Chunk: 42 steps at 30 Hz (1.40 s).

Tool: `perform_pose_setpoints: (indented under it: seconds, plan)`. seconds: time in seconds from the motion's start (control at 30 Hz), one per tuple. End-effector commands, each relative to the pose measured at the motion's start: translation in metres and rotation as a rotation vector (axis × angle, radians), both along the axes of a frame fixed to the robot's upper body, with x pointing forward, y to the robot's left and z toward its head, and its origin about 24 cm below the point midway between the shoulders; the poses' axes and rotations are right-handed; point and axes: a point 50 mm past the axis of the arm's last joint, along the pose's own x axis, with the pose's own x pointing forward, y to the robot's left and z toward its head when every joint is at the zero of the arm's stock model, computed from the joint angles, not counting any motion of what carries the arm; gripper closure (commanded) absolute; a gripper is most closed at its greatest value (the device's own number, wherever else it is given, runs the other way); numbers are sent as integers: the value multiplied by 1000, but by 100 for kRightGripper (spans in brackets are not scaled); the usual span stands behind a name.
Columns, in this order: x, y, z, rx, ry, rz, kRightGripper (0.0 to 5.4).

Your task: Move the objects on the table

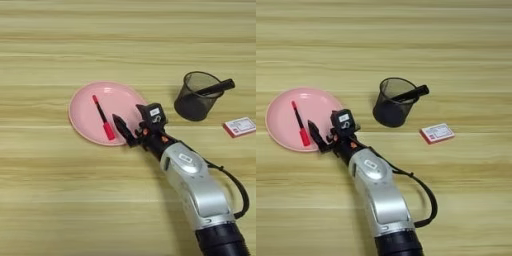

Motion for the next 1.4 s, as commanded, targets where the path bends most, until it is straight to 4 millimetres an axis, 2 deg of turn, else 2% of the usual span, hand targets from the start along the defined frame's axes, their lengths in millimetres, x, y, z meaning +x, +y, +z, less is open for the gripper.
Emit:
perform_pose_setpoints:
  seconds: [0.03,0.3,0.5,0.9,1.4]
  plan:
    - [20,-3,35,-27,-166,-2,97]
    - [42,-13,48,-99,-237,-47,2]
    - [52,-10,49,-148,-249,-27,2]
    - [66,-16,39,-451,-315,-25,2]
    - [68,-11,20,-687,-360,26,2]
